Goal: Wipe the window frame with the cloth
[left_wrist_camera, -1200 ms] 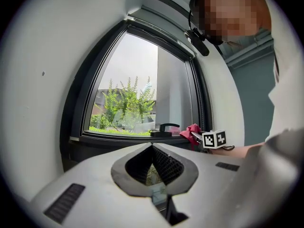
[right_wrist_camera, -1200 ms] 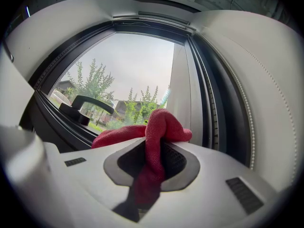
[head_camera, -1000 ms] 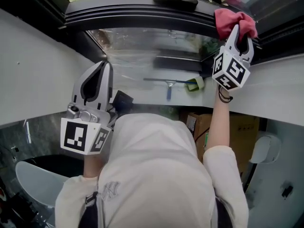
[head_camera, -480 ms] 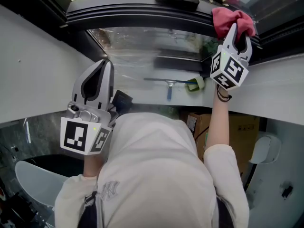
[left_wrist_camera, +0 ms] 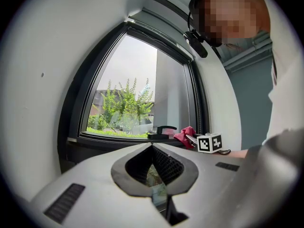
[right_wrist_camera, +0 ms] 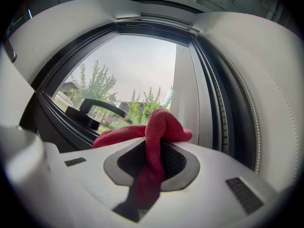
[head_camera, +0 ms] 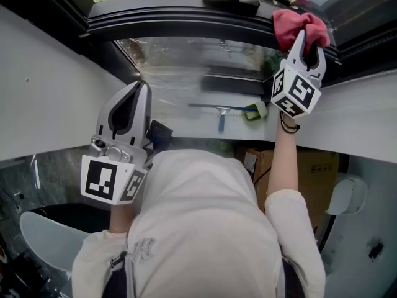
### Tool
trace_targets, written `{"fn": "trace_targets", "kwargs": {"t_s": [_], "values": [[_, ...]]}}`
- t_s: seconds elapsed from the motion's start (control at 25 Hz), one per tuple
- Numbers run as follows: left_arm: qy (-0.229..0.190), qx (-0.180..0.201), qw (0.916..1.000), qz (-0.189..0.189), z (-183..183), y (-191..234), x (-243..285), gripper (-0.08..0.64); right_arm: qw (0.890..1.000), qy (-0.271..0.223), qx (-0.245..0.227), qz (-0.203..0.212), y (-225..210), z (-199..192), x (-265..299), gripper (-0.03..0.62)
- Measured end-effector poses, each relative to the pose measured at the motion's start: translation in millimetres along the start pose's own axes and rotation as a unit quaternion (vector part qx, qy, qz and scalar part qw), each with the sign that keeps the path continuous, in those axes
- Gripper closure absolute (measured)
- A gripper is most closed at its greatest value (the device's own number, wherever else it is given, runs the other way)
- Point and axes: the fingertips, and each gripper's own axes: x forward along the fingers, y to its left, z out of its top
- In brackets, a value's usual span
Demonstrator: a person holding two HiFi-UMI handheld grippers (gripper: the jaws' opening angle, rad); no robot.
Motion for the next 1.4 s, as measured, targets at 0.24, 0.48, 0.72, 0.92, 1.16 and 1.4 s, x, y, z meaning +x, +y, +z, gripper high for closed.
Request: {"fn": "trace_targets", "kwargs": {"t_s": [0.24,0.48,0.72,0.92,1.16,1.4], "values": [[-0.001,0.000,1.0000,0.001,1,-2,-2,0.552,1.000,0.000,0.000,0.006,5,1,0,0.509],[-0.002,-0.001,1.0000,0.001,1,-4,-3,0.552,1.000,-0.001,0.000,0.010,9,2,-1,0.509],[-0.003,-0.004,1.0000,0.000,1,-5,-4,0.552,1.000,-0.004,0.000,0.014,13,4,-2,0.509],[-0.003,-0.006,1.0000,-0.001,1,-6,-5,0.552,1.000,-0.004,-0.001,0.016,15,4,-2,0.509],[-0.005,-0.007,1.0000,-0.001,1,-4,-5,0.552,1.000,-0.004,-0.002,0.019,20,6,-2,0.509],[-0.005,-0.010,0.9999,0.000,1,-2,-7,0.552,1.000,-0.006,-0.003,0.022,25,7,-2,0.509]]}}
